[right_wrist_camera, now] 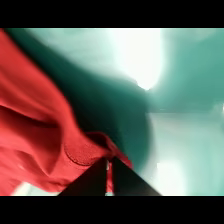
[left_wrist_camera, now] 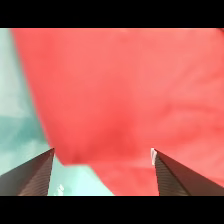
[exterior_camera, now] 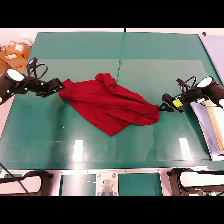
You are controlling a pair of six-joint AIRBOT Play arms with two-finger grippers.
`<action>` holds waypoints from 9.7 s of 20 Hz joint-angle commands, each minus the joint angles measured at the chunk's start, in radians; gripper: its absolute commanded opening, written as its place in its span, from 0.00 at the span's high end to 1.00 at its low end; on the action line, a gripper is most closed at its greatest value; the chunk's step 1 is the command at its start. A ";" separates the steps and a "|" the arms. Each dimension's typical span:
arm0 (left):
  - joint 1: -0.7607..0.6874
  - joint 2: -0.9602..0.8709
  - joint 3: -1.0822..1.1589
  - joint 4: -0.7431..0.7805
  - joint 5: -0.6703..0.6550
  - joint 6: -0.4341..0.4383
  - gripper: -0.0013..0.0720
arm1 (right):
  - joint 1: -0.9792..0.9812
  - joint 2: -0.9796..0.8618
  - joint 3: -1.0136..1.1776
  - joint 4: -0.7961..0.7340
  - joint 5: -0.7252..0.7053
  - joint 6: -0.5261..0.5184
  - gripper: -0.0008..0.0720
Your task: Fold the shirts.
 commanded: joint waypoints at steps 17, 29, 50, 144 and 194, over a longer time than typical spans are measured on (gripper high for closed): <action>-0.617 0.285 -0.563 -0.273 0.205 -0.177 0.23 | -0.009 0.007 -0.119 -0.022 -0.009 -0.083 0.40; -0.753 0.129 -0.573 -0.322 0.564 -0.230 0.96 | -0.008 0.007 -0.117 0.125 -0.036 -0.148 0.97; -0.443 0.601 1.001 0.360 -0.316 -0.116 0.96 | -0.313 0.702 0.587 1.122 -0.271 -0.367 0.97; 0.125 0.079 -0.279 -0.174 -0.154 0.216 0.96 | -0.236 -0.079 -0.058 0.362 -0.040 -0.475 0.97; -0.074 -0.211 0.278 -0.461 0.429 0.328 0.96 | -0.018 -0.371 0.522 0.664 -0.665 -0.490 0.97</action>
